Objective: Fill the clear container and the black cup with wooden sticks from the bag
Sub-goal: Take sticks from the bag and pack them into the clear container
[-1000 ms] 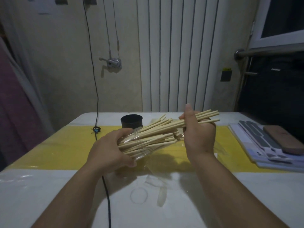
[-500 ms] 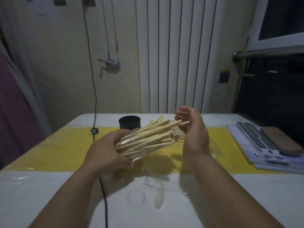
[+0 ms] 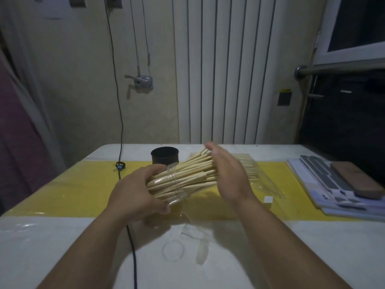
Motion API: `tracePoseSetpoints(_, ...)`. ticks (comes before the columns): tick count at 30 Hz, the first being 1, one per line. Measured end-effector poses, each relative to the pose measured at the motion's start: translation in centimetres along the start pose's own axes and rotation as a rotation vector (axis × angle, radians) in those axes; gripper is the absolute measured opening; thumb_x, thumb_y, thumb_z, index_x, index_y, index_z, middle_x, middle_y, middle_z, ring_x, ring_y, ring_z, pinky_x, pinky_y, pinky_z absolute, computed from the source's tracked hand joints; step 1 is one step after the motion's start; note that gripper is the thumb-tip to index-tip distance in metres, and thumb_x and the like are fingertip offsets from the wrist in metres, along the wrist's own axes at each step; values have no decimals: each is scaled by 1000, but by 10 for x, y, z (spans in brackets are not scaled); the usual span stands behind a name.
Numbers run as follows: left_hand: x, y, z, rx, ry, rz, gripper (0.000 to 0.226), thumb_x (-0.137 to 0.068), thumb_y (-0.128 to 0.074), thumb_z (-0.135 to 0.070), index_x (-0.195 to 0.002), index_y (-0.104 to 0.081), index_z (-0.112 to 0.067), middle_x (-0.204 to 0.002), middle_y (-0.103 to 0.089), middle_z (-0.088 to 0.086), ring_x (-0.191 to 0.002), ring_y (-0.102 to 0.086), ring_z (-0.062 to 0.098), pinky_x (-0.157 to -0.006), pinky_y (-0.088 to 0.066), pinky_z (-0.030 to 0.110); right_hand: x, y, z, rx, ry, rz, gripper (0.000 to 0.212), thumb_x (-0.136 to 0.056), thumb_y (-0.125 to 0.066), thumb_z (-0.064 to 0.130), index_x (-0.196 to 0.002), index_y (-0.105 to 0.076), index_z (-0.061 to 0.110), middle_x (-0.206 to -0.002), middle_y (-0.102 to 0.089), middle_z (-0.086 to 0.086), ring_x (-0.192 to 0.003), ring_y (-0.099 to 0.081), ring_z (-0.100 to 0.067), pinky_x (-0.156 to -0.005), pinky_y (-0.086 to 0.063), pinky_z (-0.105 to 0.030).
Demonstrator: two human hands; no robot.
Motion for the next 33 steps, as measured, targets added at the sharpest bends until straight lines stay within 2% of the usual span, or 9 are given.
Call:
tracePoseSetpoints(6,0,-1,2,14,-6,-2,104,-24,-76,-49,-126,-55,-52,-109,-60,-29,-95,-62,2,-84,-54,36,-3,-1,-6,-38,-36,45,33,-104,-42,29,-126,-67,26,-141,-53,16,-129,-46,1,-103,-35,-20)
tracePoseSetpoints(10,-2,1,8,90,8,-7,98,-23,-78,-47,-119,-56,-56,-107,-65,-26,-94,-65,3,-83,-56,40,-5,17,-9,-92,-45,-126,28,-102,-42,25,-105,-70,32,-107,-68,14,-108,-61,-6,-95,-49,-31)
tracePoseSetpoints(14,-2,3,14,182,35,-18,91,-23,-83,-42,-107,-55,-66,-101,-68,-25,-90,-68,4,-82,-57,42,-11,39,-22,-63,-139,-226,24,-92,-45,7,-82,-63,19,-80,-64,4,-73,-60,-15,-70,-47,-35)
tracePoseSetpoints(19,-3,3,14,218,47,-14,87,-23,-83,-42,-100,-54,-70,-99,-69,-26,-88,-68,3,-82,-57,42,-12,38,-26,292,-165,-52,22,-88,-45,8,-71,-56,12,-65,-65,-4,-53,-57,-16,-51,-43,-28)
tracePoseSetpoints(22,-1,3,13,232,48,-10,85,-24,-83,-40,-98,-54,-69,-97,-67,-31,-86,-68,0,-81,-57,40,-8,22,-34,441,-224,156,25,-85,-44,9,-66,-60,11,-65,-70,-3,-56,-62,-19,-54,-50,-33)
tracePoseSetpoints(25,-1,3,14,239,54,-15,84,-26,-84,-39,-100,-56,-65,-96,-67,-31,-85,-67,-2,-80,-58,40,-3,5,-47,520,-286,313,29,-85,-50,10,-74,-74,22,-85,-76,5,-84,-69,-16,-81,-56,-34)
tracePoseSetpoints(27,-2,4,16,247,61,-23,85,-25,-83,-40,-103,-58,-61,-96,-68,-30,-83,-67,-3,-81,-58,40,1,-6,-57,588,-301,404,38,-86,-49,8,-106,-75,28,-122,-68,6,-116,-60,-16,-100,-47,-29)
tracePoseSetpoints(30,-3,4,17,262,68,-25,91,-25,-83,-40,-112,-59,-55,-99,-70,-25,-86,-68,1,-82,-58,42,3,-20,-71,751,-211,480,56,-90,-48,15,-145,-47,28,-153,-39,9,-141,-38,-18,-113,-34,-32)
tracePoseSetpoints(33,-2,4,17,273,75,-29,91,-26,-84,-38,-111,-59,-57,-98,-70,-25,-86,-69,1,-82,-58,42,3,-29,-93,951,-206,523,62,-98,-41,29,-157,-21,25,-165,-14,2,-151,-15,-21,-119,-24,-40)
Point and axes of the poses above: each hand's wrist, its own x-axis away from the middle knuckle, its own y-axis out of the back of the hand, z = x × y, the point moved 8 cm from there along -x, towards the middle knuckle
